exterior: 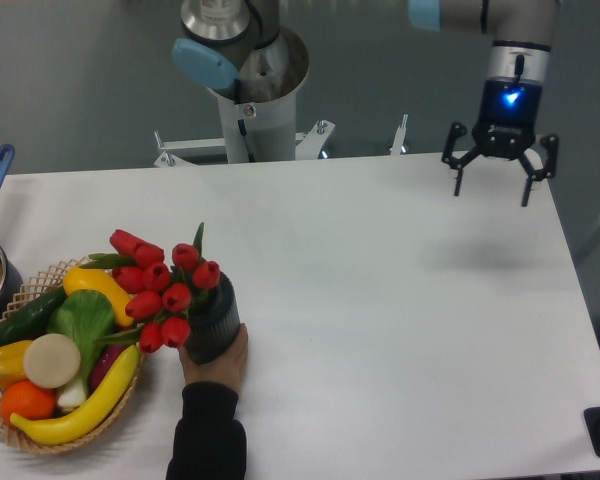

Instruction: Insert the flowers into the vase

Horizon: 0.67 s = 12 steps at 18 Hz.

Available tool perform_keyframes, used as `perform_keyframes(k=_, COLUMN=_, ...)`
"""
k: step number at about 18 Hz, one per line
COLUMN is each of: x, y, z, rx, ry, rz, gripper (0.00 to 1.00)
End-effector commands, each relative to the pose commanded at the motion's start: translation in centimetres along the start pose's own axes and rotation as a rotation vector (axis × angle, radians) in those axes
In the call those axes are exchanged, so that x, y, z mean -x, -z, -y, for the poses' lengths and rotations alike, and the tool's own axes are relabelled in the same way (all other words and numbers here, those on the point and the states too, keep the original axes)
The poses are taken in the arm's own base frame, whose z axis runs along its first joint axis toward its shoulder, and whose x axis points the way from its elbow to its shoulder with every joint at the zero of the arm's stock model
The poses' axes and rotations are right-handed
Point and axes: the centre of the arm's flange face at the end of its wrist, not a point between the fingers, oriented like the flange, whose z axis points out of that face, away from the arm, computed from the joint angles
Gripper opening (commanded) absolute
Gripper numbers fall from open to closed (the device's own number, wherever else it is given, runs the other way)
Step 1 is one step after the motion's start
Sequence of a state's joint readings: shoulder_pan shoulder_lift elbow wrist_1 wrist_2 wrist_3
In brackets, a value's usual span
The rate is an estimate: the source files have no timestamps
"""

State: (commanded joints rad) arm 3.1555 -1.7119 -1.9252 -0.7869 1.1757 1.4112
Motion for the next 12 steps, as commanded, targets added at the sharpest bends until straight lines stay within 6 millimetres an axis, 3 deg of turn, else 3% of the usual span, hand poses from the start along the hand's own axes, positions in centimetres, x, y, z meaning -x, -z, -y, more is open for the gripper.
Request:
perform_keyframes(k=6, x=0.0, y=-1.6, z=-1.7, rx=0.181, ry=-0.032, rz=-0.009, gripper=1.00)
perform_keyframes(k=12, x=-0.8, y=-2.2, z=-1.7, rx=0.207, ry=-0.098, rz=-0.028, gripper=1.00)
